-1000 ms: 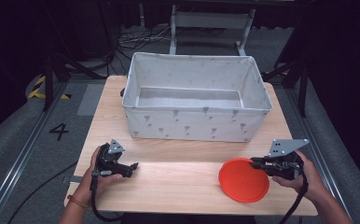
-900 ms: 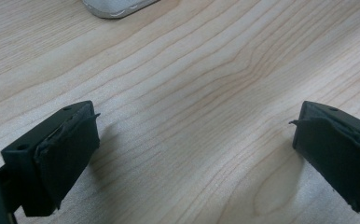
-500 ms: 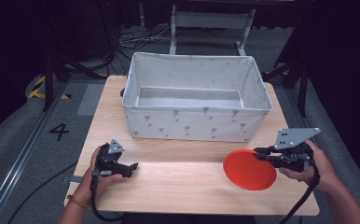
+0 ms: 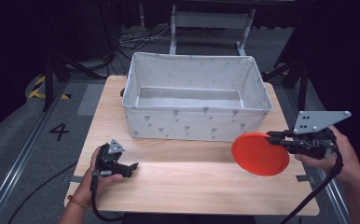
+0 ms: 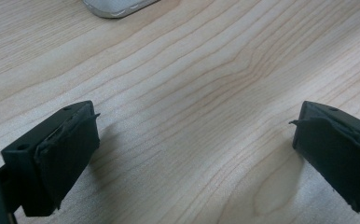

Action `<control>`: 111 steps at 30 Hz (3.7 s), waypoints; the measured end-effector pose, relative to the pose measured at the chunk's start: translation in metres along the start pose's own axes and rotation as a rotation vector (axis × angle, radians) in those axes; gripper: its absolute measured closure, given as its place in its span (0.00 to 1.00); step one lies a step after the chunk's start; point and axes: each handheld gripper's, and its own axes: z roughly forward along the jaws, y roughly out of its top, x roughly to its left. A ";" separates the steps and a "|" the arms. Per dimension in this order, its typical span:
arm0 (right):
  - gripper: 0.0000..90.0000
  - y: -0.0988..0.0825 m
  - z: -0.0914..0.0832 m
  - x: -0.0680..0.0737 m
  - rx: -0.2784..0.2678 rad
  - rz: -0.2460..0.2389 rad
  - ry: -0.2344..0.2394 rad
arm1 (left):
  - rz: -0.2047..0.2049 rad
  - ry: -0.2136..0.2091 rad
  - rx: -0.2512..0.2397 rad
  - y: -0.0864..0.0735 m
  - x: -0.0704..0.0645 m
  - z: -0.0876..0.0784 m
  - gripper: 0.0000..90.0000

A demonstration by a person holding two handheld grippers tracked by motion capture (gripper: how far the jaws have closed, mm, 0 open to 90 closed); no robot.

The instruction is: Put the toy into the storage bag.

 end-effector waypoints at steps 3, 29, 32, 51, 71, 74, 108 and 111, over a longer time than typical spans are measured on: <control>0.91 0.006 -0.006 -0.004 -0.007 0.008 -0.010 | 0.002 0.000 0.001 0.000 0.000 0.000 0.01; 0.91 0.076 -0.045 -0.053 -0.057 0.017 -0.146 | -0.016 -0.002 0.007 -0.001 -0.001 -0.001 0.01; 0.91 0.081 -0.044 -0.058 -0.051 0.017 -0.152 | -0.016 -0.002 0.007 -0.001 -0.001 -0.001 0.01; 0.91 0.112 -0.014 -0.115 -0.043 0.035 -0.173 | -0.008 -0.010 0.003 -0.001 0.000 0.000 0.01; 0.91 0.096 0.065 -0.156 0.030 -0.022 -0.100 | 0.001 -0.003 0.002 -0.001 0.000 -0.002 0.02; 0.91 0.091 0.074 -0.157 0.036 -0.022 -0.082 | 0.001 -0.003 0.002 -0.001 0.000 -0.002 0.02; 0.90 0.094 0.149 -0.119 0.412 -0.278 0.181 | 0.001 -0.003 0.002 -0.001 0.000 -0.002 0.02; 0.90 0.093 0.155 -0.122 0.442 -0.263 0.189 | 0.000 -0.001 0.000 -0.001 0.000 -0.001 0.01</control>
